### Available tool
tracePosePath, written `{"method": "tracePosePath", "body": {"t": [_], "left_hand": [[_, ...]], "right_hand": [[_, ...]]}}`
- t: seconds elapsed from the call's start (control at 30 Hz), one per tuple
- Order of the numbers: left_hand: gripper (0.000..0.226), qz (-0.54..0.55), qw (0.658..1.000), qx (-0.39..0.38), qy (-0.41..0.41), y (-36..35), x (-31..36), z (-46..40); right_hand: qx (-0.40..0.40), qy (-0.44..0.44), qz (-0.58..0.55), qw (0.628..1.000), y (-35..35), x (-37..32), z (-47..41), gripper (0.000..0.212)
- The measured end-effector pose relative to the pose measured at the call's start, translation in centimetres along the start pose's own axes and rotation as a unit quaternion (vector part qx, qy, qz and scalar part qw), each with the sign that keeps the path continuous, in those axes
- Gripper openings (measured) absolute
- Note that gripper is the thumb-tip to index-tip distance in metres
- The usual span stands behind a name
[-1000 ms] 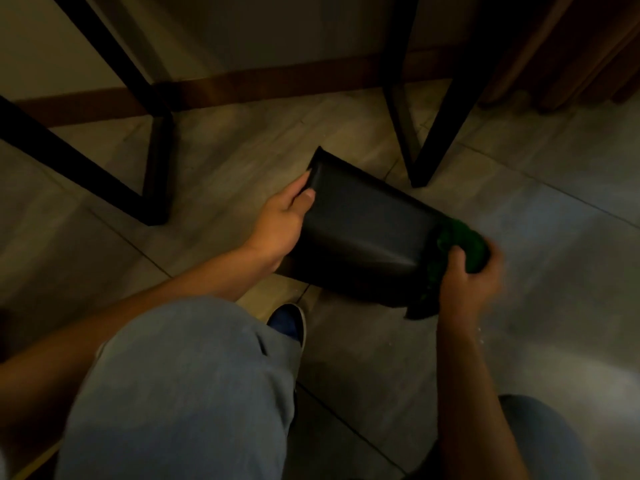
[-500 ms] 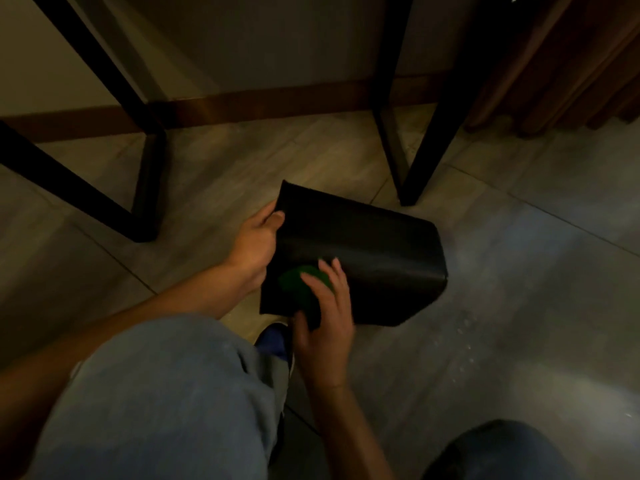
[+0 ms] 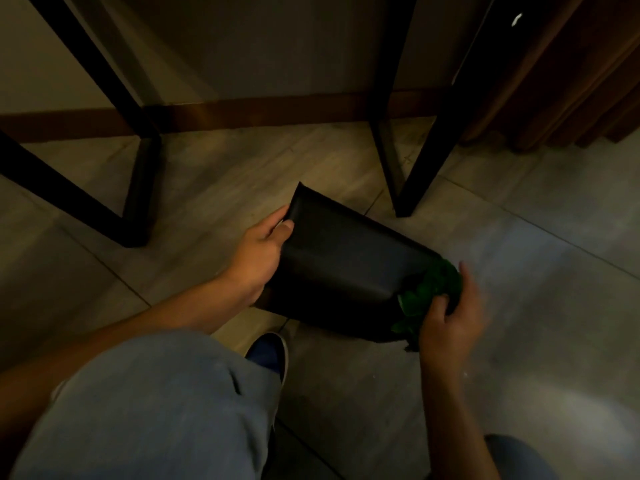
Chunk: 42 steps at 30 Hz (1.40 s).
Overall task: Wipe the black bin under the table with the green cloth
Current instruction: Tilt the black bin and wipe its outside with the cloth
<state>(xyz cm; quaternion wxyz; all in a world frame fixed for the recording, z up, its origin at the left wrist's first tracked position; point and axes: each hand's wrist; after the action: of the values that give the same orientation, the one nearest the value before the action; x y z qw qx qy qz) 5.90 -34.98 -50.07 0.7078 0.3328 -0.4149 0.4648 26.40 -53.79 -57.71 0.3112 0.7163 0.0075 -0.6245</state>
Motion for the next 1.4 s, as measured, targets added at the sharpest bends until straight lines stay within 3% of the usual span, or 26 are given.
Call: {"method": "tracePosePath", "body": {"t": [0.13, 0.33, 0.5, 0.63, 0.73, 0.9, 0.97, 1.13, 1.23, 1.4], "left_hand": [[0.034, 0.019, 1.000, 0.000, 0.004, 0.0, 0.0, 0.1], [0.036, 0.093, 0.993, 0.022, 0.067, -0.3, 0.4, -0.6], [0.030, 0.088, 0.992, 0.054, 0.066, 0.3, -0.4, -0.8], [0.030, 0.093, 0.992, 0.062, 0.054, 0.7, -0.9, -0.6], [0.031, 0.087, 0.994, 0.057, 0.040, 1.0, -0.8, -0.7], [0.047, 0.045, 0.998, 0.023, 0.022, 1.7, 0.1, -0.6], [0.058, 0.022, 1.000, -0.007, 0.000, 1.8, 1.1, -0.8], [0.072, -0.152, 0.980, -0.061, -0.110, 1.6, 3.2, -1.9], [0.075, -0.171, 0.970, -0.095, -0.142, 1.1, 4.1, -2.6], [0.077, -0.224, 0.931, -0.228, -0.178, -0.8, 5.8, -2.1]], "right_hand": [[0.008, 0.026, 0.009, 1.000, -1.7, -0.3, 2.9, 0.063], [0.004, 0.050, -0.070, 0.996, -5.5, -3.7, 7.0, 0.054], [-0.021, 0.062, -0.053, 0.996, -10.2, -7.3, 12.3, 0.049], [-0.103, 0.100, -0.036, 0.989, -8.7, -7.0, 13.4, 0.050], [-0.096, 0.069, -0.077, 0.990, -5.8, -6.9, 11.7, 0.047], [0.016, -0.007, -0.106, 0.994, -1.9, -6.7, 6.0, 0.043], [0.027, -0.029, -0.090, 0.995, -0.7, -5.8, 4.2, 0.043], [-0.065, -0.101, 0.005, 0.993, 1.0, -5.9, 1.8, 0.043], [-0.099, -0.100, 0.022, 0.990, 0.7, -6.7, 2.1, 0.040], [-0.145, 0.002, 0.061, 0.988, 0.4, -10.8, 1.5, 0.038]]}}
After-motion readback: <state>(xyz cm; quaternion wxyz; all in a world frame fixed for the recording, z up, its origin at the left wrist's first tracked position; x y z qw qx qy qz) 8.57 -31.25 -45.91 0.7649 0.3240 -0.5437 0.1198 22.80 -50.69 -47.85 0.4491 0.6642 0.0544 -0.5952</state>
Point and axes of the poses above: each hand's wrist, its own z-axis away from the middle knuckle, its own y-axis out of the back of the hand, x = y × z, and after that the axes turned 2 degrees about -z, right-handed
